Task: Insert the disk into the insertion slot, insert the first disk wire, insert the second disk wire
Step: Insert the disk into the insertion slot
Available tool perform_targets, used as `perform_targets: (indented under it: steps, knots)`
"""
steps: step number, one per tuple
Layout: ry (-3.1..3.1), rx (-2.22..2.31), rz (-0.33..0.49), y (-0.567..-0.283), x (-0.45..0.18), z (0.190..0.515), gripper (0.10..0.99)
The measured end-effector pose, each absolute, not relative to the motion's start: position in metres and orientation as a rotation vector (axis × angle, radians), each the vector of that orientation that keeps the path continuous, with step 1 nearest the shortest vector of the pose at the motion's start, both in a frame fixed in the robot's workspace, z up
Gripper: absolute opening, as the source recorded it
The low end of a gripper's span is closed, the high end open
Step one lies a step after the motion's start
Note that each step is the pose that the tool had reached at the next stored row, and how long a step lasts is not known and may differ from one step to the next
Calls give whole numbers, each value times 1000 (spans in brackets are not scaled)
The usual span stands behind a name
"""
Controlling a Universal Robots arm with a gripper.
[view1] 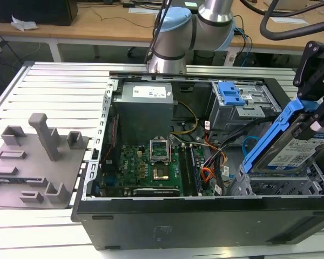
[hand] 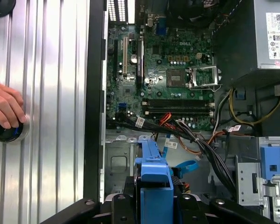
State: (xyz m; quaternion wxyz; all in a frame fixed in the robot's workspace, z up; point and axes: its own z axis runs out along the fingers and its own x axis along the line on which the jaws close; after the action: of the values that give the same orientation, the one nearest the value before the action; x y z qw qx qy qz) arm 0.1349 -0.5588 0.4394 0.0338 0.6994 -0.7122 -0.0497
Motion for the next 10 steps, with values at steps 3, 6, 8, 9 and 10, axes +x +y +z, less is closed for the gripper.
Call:
perform_targets:
  steps: [3,6,8,9,10]
  knots:
    - [-2191,2151,-155,-559,135,438,365]
    - [-2214,2175,-111,-559,135,438,365]
    - [-2214,2176,-108,-559,135,438,365]
    - [-2214,2176,-108,-559,135,438,365]
    - [-2215,2176,-107,-559,135,438,365]
